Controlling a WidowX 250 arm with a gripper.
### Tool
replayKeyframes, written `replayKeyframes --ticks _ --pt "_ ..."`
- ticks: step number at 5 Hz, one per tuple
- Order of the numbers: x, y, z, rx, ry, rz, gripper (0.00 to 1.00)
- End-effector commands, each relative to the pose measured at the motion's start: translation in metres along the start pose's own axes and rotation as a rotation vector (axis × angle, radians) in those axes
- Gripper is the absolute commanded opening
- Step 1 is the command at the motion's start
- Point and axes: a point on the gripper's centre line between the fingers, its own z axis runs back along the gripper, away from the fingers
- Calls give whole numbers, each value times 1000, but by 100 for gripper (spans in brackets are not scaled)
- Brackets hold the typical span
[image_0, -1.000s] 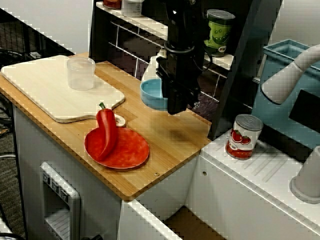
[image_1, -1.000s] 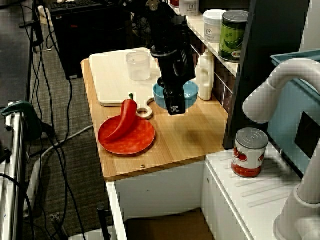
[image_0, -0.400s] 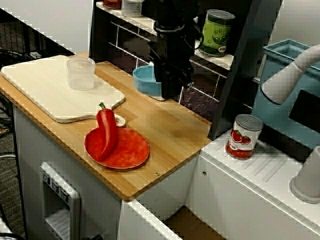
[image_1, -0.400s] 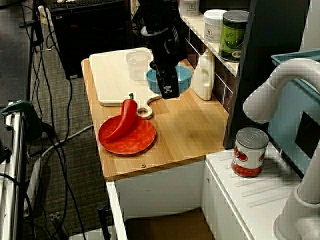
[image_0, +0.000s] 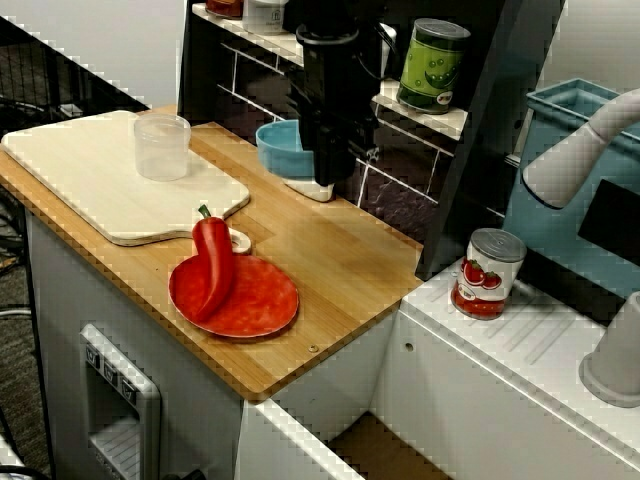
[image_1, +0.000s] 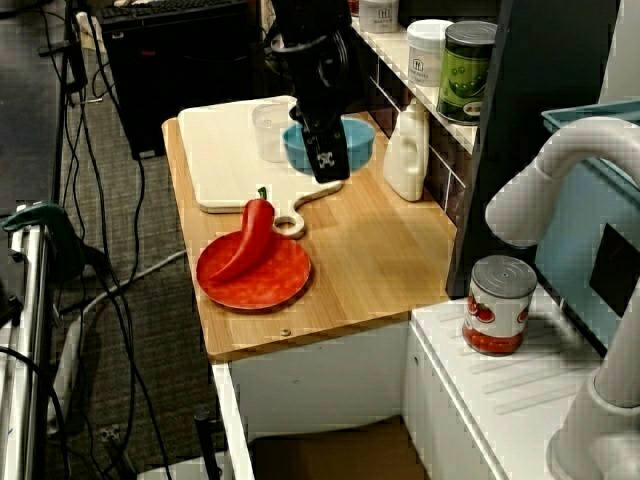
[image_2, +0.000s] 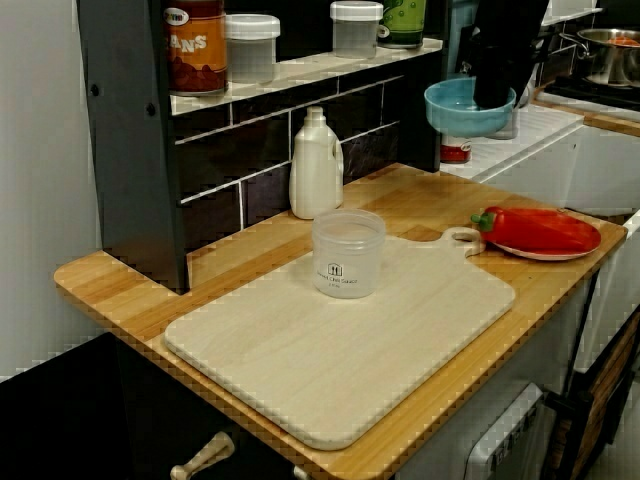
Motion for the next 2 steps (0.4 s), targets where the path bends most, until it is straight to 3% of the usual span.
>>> replayKeyframes --ticks 1,2 --pt "8 11 33 20 -84 3 0" --pt "7 15 36 20 -84 10 0"
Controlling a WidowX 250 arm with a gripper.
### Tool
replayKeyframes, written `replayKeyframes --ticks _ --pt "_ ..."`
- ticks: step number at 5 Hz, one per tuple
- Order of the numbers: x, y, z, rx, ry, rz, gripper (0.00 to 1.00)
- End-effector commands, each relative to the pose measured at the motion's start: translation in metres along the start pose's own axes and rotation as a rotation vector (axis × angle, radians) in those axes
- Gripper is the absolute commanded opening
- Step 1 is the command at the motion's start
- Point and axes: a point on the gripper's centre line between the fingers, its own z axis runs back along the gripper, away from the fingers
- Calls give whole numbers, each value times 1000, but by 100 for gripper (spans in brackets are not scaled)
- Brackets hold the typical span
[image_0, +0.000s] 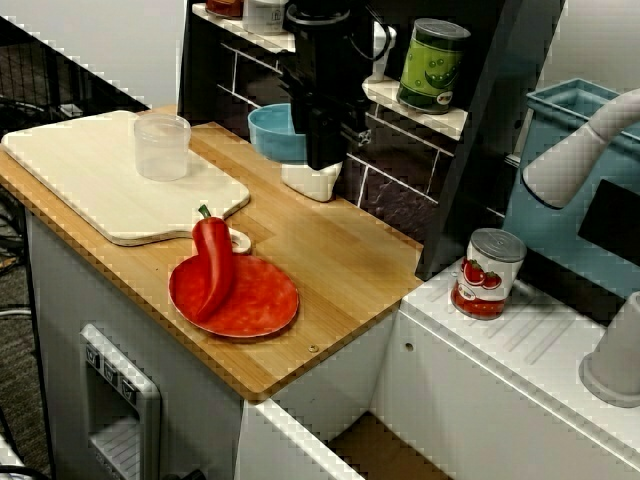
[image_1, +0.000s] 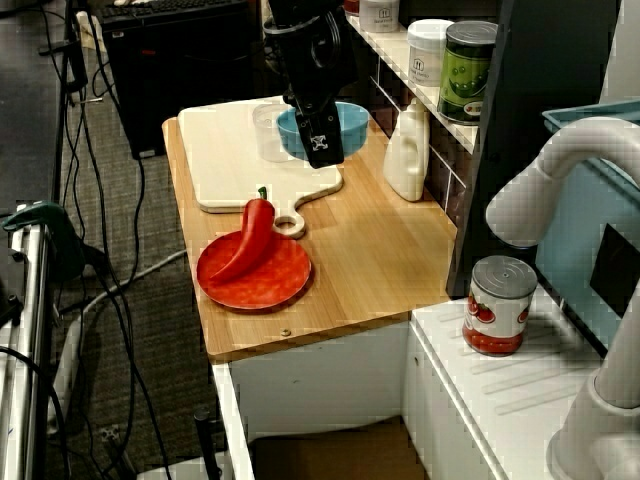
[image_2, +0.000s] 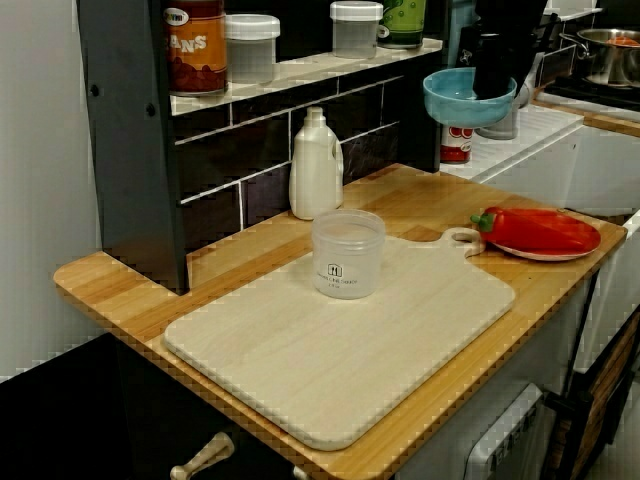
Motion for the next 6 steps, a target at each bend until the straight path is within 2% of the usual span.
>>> replayKeyframes --ticks 1,6 --pt "8 17 28 18 -84 23 0" --pt "9 59 10 58 -43 121 0"
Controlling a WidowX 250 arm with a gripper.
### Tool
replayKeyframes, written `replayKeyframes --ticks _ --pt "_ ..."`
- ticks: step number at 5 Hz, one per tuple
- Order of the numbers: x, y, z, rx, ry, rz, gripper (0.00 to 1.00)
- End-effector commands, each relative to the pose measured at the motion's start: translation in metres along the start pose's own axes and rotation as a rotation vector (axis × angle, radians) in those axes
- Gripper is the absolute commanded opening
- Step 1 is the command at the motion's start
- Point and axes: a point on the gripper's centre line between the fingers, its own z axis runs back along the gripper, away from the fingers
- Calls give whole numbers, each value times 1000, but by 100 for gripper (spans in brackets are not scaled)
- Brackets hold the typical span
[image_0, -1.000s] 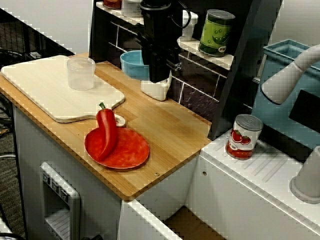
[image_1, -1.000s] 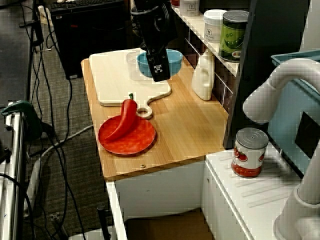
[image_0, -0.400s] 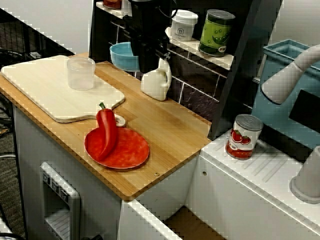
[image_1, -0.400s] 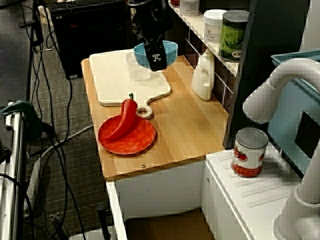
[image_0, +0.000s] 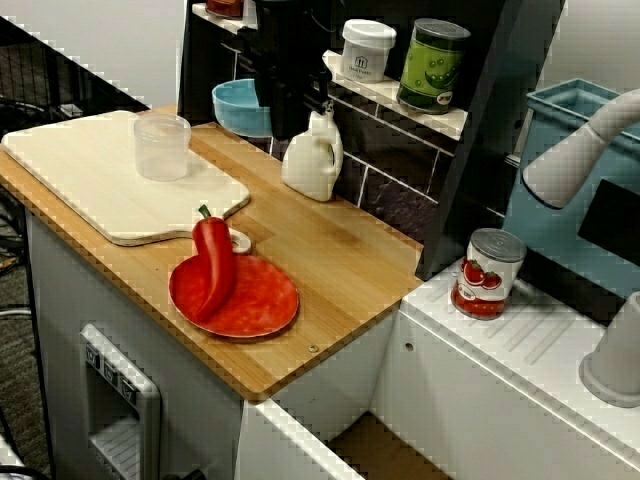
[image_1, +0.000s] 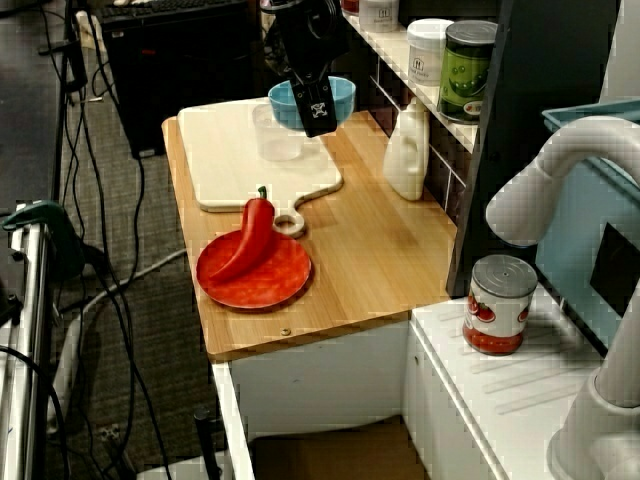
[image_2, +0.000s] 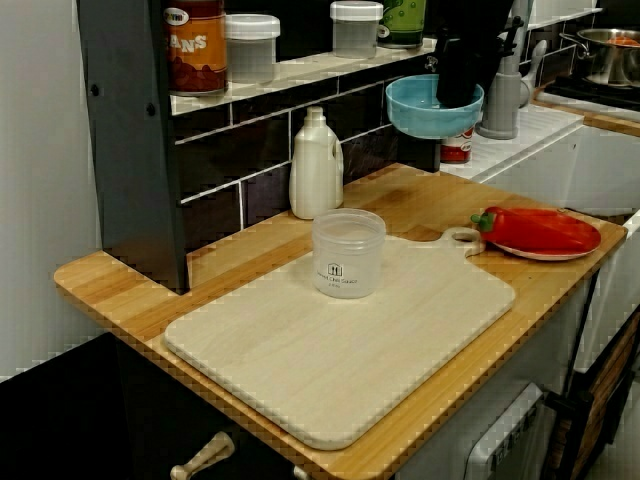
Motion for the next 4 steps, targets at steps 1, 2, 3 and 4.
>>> replayKeyframes --ticks 1,2,3,4 --pt "15 21 3 14 -33 49 0" --pt "16 27 2 17 -31 63 0" --pt "14 31 -3 34 -16 70 0" --pt "10 31 -3 36 -11 64 0"
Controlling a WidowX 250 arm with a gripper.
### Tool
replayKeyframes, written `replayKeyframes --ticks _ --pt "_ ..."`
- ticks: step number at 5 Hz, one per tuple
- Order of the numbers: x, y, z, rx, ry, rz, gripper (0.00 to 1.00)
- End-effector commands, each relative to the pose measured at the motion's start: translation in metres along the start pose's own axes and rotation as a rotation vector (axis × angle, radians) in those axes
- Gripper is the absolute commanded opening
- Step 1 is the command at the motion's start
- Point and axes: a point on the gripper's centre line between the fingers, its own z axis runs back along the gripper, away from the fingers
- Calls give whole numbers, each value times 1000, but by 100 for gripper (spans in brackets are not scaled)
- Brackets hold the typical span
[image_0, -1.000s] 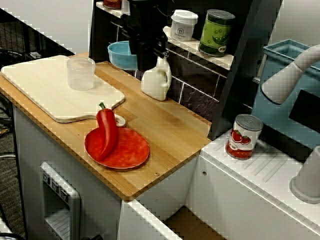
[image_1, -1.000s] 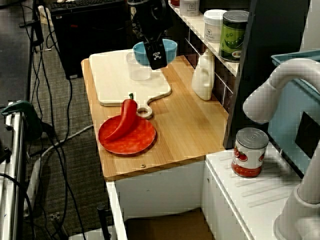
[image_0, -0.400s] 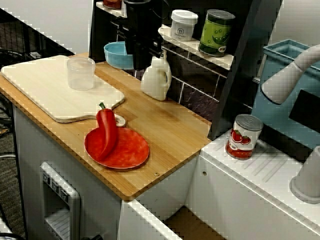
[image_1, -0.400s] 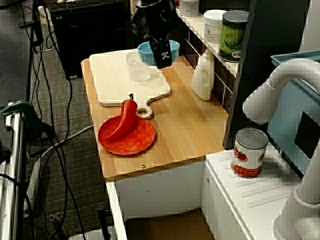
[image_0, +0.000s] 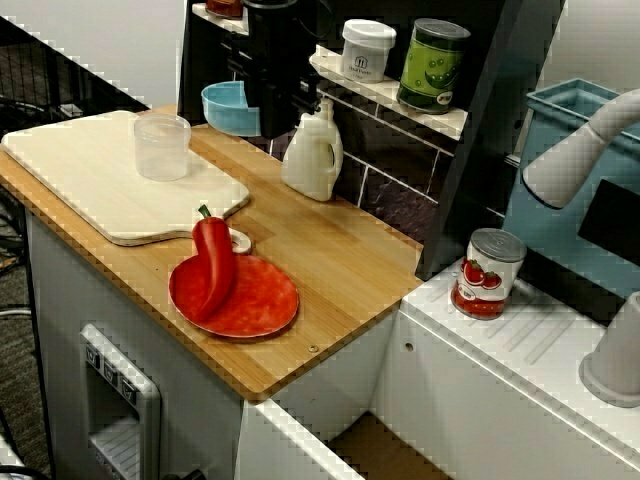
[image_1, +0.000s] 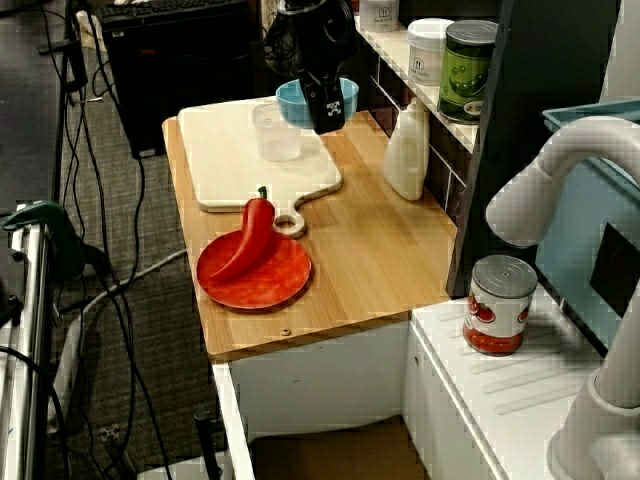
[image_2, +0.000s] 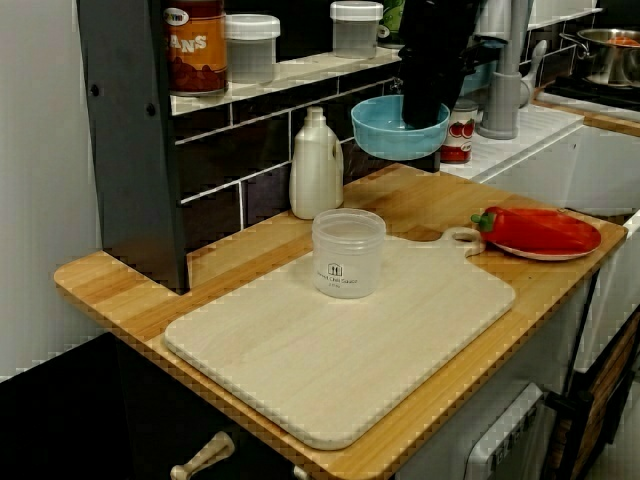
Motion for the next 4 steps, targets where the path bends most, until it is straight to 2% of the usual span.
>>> replayKeyframes --ticks 1,4 --pt "0 6 15 3 -40 -1 0" --pt "-14 13 15 14 -34 -3 0"
